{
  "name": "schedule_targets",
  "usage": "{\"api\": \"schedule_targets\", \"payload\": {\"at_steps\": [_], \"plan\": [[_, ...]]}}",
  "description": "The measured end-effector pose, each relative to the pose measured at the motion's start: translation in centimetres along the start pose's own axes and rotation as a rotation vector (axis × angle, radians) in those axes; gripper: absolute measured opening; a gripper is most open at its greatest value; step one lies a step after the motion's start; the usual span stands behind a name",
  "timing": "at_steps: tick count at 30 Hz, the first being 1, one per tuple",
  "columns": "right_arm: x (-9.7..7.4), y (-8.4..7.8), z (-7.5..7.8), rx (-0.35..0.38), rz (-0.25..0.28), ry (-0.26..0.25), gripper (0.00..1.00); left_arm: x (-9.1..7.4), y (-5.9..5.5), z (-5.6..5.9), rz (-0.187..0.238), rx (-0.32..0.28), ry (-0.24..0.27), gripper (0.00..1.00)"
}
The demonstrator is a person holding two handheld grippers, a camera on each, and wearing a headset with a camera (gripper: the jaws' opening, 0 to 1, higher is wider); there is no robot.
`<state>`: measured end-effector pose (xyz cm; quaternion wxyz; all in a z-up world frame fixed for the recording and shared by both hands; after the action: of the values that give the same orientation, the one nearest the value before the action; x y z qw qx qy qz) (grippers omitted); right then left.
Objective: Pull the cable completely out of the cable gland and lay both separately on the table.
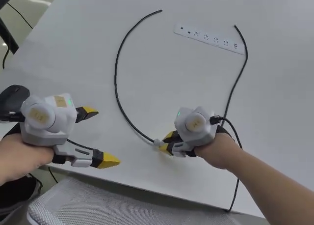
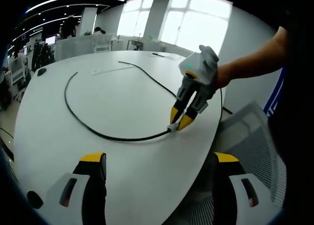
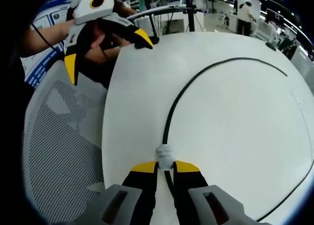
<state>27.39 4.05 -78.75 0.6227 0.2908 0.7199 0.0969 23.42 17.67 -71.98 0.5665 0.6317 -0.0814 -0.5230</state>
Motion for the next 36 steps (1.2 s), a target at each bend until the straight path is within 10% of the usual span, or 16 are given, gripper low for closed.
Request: {"api": "schedule_targets", "payload": {"at_steps": [21, 36], "plan": [[-5.3, 2.3, -3.2, -0.023, 0.060, -0.031, 0.07, 2.2, 3.5, 3.4, 0.018, 0.088, -0.104, 0.86], [-9.5, 5.8, -4.4, -0.106, 0.044, -0.017, 0.07, 2.7, 6.6, 4.3, 0.108, 0.105, -0.146, 0.83]]}}
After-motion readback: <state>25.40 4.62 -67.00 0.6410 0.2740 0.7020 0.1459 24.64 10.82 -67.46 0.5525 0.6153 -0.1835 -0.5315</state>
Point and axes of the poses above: the centre of the closed fingertips' face, and the gripper's own axes: x roughly forward along the fingers, z roughly to its right, y roughly out of its top, the point moved 2 cm from there along -x, roughly backward along the fingers, and after that the axes turned 4 degrees about x, right-handed, at the moved point
